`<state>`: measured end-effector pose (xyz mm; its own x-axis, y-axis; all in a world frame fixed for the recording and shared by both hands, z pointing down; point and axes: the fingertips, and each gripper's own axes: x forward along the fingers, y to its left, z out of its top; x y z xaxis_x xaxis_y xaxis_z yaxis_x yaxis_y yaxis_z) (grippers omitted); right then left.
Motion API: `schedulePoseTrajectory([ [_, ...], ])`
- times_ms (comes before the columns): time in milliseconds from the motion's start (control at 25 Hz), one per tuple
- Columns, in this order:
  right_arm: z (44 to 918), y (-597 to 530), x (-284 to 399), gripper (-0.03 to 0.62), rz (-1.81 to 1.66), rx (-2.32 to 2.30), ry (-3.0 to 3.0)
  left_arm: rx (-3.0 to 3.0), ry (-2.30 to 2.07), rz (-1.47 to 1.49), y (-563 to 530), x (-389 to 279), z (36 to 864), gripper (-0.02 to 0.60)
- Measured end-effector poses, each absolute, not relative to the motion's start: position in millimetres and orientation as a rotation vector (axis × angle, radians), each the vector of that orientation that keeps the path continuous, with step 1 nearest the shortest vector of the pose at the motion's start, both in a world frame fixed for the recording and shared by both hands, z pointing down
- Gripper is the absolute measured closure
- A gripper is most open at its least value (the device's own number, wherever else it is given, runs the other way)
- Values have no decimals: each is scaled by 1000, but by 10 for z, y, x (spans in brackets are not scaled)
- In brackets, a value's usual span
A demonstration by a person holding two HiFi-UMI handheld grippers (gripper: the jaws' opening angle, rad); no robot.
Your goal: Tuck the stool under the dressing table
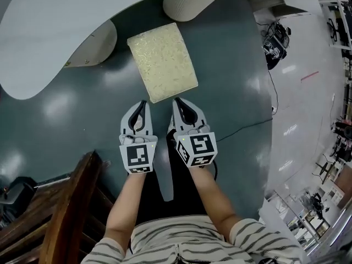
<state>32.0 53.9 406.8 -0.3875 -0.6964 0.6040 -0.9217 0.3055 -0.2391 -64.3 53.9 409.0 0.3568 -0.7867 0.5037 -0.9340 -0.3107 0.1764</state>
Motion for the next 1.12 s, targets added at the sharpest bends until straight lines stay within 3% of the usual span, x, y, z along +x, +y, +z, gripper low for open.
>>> schedulePoseTrajectory([
  [1000,6120,904,919,579,1075,1377,-1824,1928,-1315,735,980,-468,6052,574],
  [1120,6260,934,1033,530,1067,1359,-1801,1908,-1299,755,1024,-419,6205,574],
])
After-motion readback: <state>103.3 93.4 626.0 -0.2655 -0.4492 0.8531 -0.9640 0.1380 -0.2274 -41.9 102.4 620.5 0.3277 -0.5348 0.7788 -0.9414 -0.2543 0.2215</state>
